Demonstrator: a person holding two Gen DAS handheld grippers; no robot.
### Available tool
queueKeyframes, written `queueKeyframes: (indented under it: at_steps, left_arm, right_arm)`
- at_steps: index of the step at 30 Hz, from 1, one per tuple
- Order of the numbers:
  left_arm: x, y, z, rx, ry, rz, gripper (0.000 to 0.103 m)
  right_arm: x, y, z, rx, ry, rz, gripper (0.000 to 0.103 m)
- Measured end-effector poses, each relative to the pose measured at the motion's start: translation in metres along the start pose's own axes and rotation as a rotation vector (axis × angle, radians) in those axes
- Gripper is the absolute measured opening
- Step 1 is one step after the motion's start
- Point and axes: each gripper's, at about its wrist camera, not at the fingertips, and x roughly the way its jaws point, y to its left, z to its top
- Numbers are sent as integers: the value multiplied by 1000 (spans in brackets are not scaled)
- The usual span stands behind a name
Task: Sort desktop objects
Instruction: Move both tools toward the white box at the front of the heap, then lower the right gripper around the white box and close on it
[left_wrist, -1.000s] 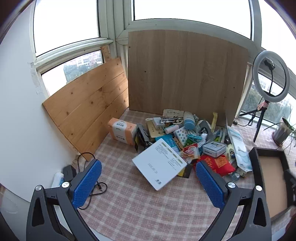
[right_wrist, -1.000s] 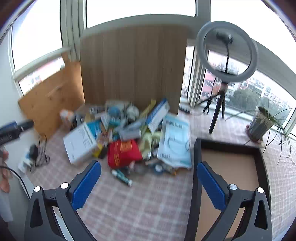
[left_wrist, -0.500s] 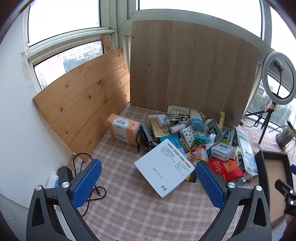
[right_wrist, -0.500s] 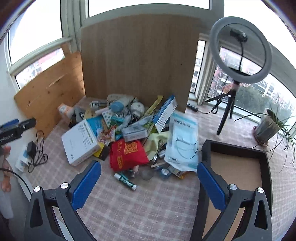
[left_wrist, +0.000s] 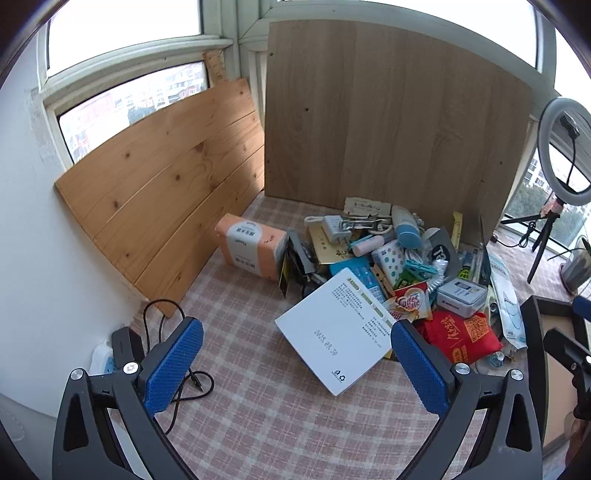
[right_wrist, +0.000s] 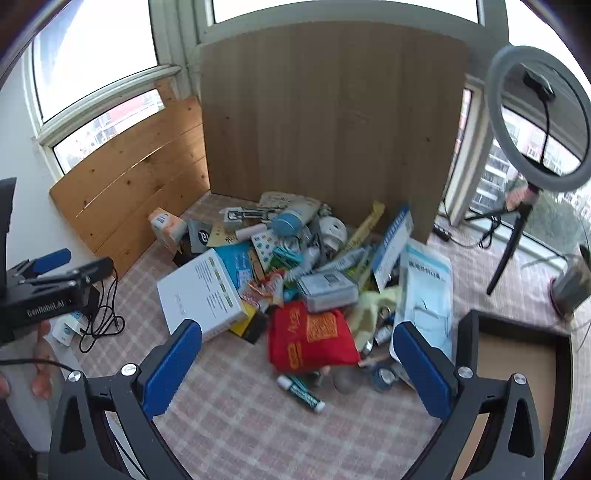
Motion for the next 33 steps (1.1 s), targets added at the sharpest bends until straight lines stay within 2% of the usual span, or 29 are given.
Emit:
queueKeyframes:
  at_steps: [8,12,17,19,23,29,31,33]
  left_arm:
    - [22,19,-13,-69,66,16,103]
    - [34,24,-20,-88,98,-3,103]
    - [47,32,-23,-156,113,31,103]
    - [56,35,-24,-169,130,59,103]
    - [70,40,-27,-184,165,59,102]
    - [85,43,-34,-216,181,81,102]
    - [91,43,-38,-234,193,82,102]
    - [99,44,-40,-251,218,70,102]
  right_arm:
    - [25,39,23,-91,-27,-19,103]
    - [38,52,29,-126,-30,-24,103]
    - [57,66,34,-182,7,0,103]
    - [65,70,35,-208,18,26,103]
    - [88,71,41,-226,64,99,103]
    - [125,69,48,-235,115,148,103]
    - [140,68,51,-234,138,162,100]
    - [151,67,53,-213,149,147,90]
